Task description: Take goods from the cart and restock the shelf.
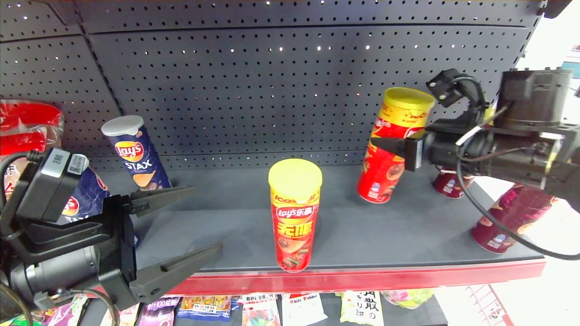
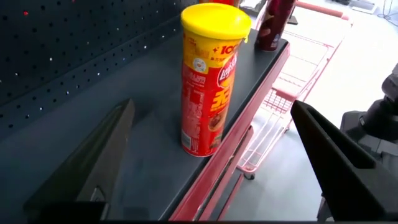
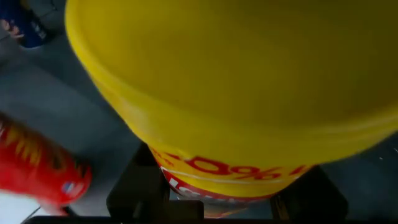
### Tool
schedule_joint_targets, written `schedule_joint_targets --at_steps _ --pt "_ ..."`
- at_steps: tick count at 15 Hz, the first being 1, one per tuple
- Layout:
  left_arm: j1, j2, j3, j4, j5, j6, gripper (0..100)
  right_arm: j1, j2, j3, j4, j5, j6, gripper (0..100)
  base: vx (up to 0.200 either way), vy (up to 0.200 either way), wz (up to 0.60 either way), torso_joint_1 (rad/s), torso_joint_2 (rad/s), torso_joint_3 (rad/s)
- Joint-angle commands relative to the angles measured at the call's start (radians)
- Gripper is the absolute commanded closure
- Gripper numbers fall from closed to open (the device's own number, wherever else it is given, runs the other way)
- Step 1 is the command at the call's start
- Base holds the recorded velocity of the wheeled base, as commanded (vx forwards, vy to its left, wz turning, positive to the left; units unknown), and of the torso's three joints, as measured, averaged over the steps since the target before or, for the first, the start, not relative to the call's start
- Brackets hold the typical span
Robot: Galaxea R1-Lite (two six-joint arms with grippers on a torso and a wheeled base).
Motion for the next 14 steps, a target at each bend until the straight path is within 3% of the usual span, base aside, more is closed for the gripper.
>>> schedule_joint_targets --at_steps 1,5,11,14 --pt "0.000 -0.001 0.003 0.000 0.007 -0.001 0 0.049 0.185 -0.138 -0.010 -0.032 -0.001 100 0.000 0.000 0.00 0.000 0.00 0.000" --pt "0.000 -0.016 0.004 0.006 0.021 -0.001 0 0.126 0.284 -0.251 -0.010 -0.072 0.004 100 0.000 0.000 0.00 0.000 0.00 0.000" --pt "0.000 -0.015 0.001 0.008 0.030 -0.001 0 0.144 0.320 -0.265 -0.024 -0.069 0.005 100 0.000 0.000 0.00 0.000 0.00 0.000" --pt "0.000 -0.008 0.003 0.008 0.030 -0.001 0 0.176 0.354 -0.264 -0.104 -0.066 0.007 100 0.000 0.000 0.00 0.000 0.00 0.000"
